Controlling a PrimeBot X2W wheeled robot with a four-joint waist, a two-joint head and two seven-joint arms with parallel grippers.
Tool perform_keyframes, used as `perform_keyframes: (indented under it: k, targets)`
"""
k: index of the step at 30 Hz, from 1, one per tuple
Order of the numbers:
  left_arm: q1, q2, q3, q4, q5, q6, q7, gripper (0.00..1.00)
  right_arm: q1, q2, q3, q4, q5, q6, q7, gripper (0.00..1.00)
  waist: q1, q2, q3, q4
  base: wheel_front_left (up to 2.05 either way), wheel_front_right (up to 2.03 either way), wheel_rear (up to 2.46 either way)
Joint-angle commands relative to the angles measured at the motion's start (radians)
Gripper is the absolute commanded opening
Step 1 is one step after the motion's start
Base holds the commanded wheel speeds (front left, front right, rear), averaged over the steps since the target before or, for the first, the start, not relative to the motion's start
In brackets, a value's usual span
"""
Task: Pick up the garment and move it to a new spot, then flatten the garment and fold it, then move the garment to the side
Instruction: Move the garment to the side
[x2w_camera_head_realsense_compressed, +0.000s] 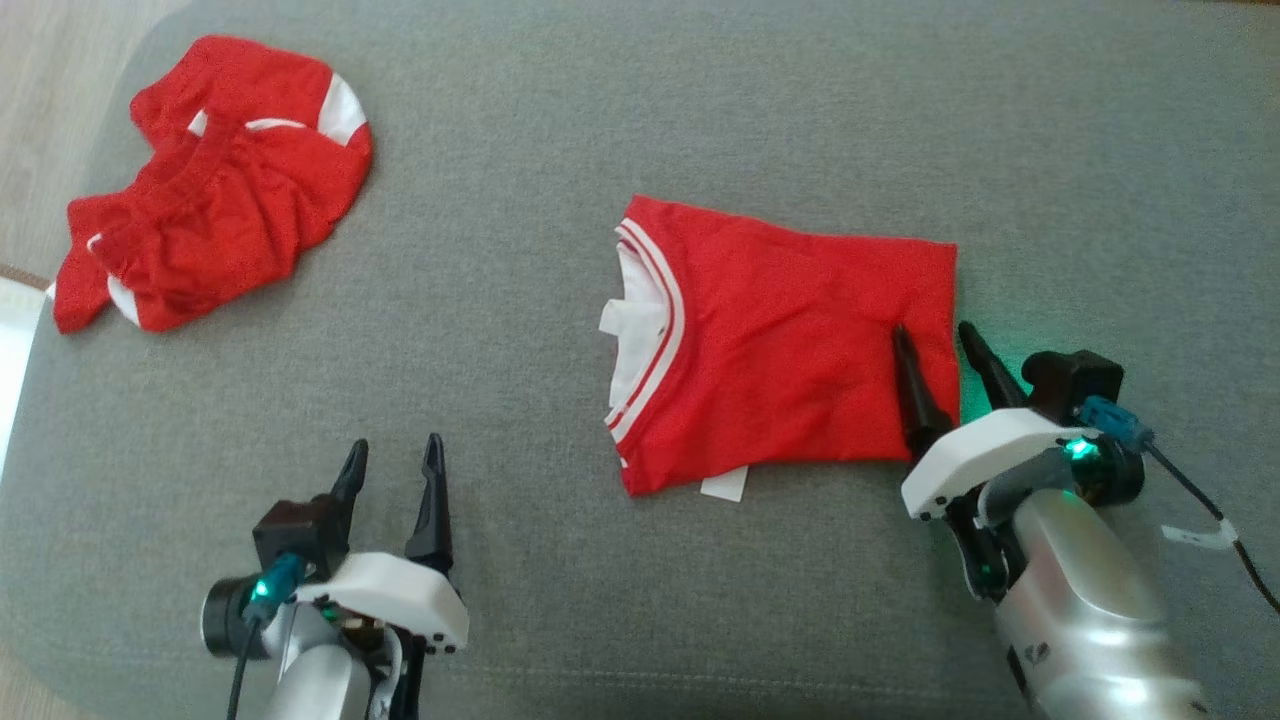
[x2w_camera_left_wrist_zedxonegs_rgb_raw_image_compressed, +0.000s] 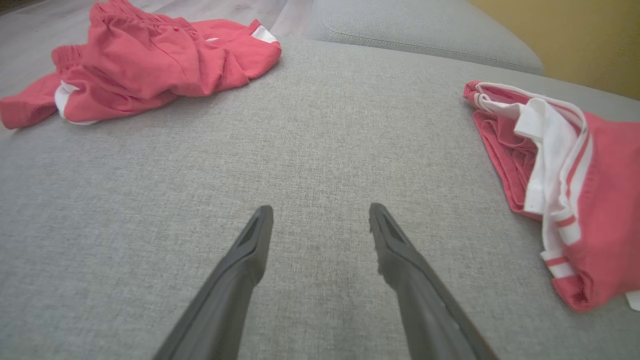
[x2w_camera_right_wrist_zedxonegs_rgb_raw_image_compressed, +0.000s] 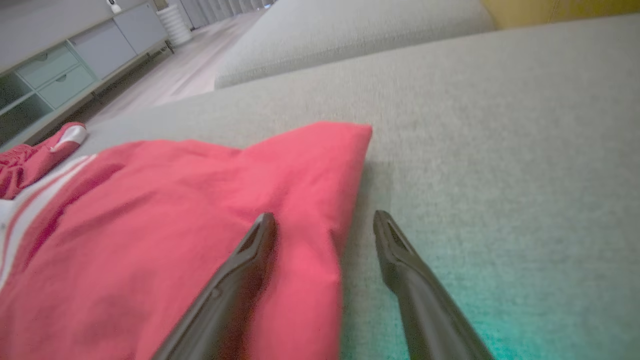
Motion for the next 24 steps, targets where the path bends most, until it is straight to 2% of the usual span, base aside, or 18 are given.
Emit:
perform_keyframes:
  k: [1, 2, 3, 4, 8, 11, 15, 16, 17, 24]
  targets:
    - [-0.042, 0.008, 0.029, -0.029, 0.000, -0.002, -0.012, 1.00, -0.024, 0.005, 0.027, -0.003, 0.010, 0.004, 0.005, 1.00, 0.0000, 0.0000, 0.011, 0.010, 0.00, 0.00, 0.00]
    - [-0.044, 0.008, 0.029, -0.028, -0.001, -0.002, -0.012, 1.00, -0.029, 0.005, 0.030, 0.018, 0.015, 0.004, 0.014, 0.74, 0.0000, 0.0000, 0.013, 0.012, 0.00, 0.00, 0.00]
    - [-0.045, 0.008, 0.029, -0.028, -0.003, -0.002, -0.012, 1.00, -0.033, 0.005, 0.034, 0.036, 0.020, 0.004, 0.021, 0.31, 0.0000, 0.0000, 0.014, 0.013, 0.00, 0.00, 0.00]
    - [-0.045, 0.008, 0.029, -0.028, -0.004, -0.001, -0.012, 1.00, -0.036, 0.005, 0.043, 0.048, 0.029, 0.004, 0.024, 0.00, 0.0000, 0.0000, 0.016, 0.012, 0.00, 0.00, 0.00]
    - [-0.045, 0.008, 0.030, -0.026, -0.004, -0.002, -0.012, 1.00, -0.047, 0.005, 0.077, 0.071, 0.069, 0.004, 0.011, 0.00, 0.0000, 0.0000, 0.013, -0.016, 0.00, 0.00, 0.00]
    - [-0.046, 0.008, 0.030, -0.026, 0.003, -0.006, -0.012, 1.00, -0.062, 0.005, 0.090, 0.074, 0.087, 0.004, -0.007, 0.00, 0.0000, 0.0000, 0.008, -0.072, 0.00, 0.00, 0.00]
    - [-0.059, 0.008, 0.029, -0.025, 0.017, -0.015, -0.012, 1.00, -0.075, 0.005, 0.110, 0.068, 0.111, 0.004, -0.023, 0.00, 0.0000, 0.0000, 0.004, -0.188, 0.00, 0.00, 0.00]
    - [-0.069, 0.008, 0.025, -0.024, 0.027, -0.021, -0.012, 1.00, -0.076, 0.005, 0.122, 0.064, 0.123, 0.004, -0.028, 0.00, 0.0000, 0.0000, 0.003, -0.250, 0.00, 0.00, 0.00]
    - [-0.075, 0.008, 0.024, -0.022, 0.032, -0.024, -0.012, 1.00, -0.076, 0.005, 0.127, 0.061, 0.129, 0.004, -0.030, 0.00, 0.0000, 0.0000, 0.003, -0.282, 0.00, 0.00, 0.00]
    - [-0.098, 0.008, 0.028, -0.009, 0.062, -0.040, -0.012, 1.00, -0.059, 0.005, 0.161, 0.036, 0.172, 0.004, -0.038, 0.00, 0.0000, 0.0000, 0.009, -0.476, 0.00, 0.00, 0.00]
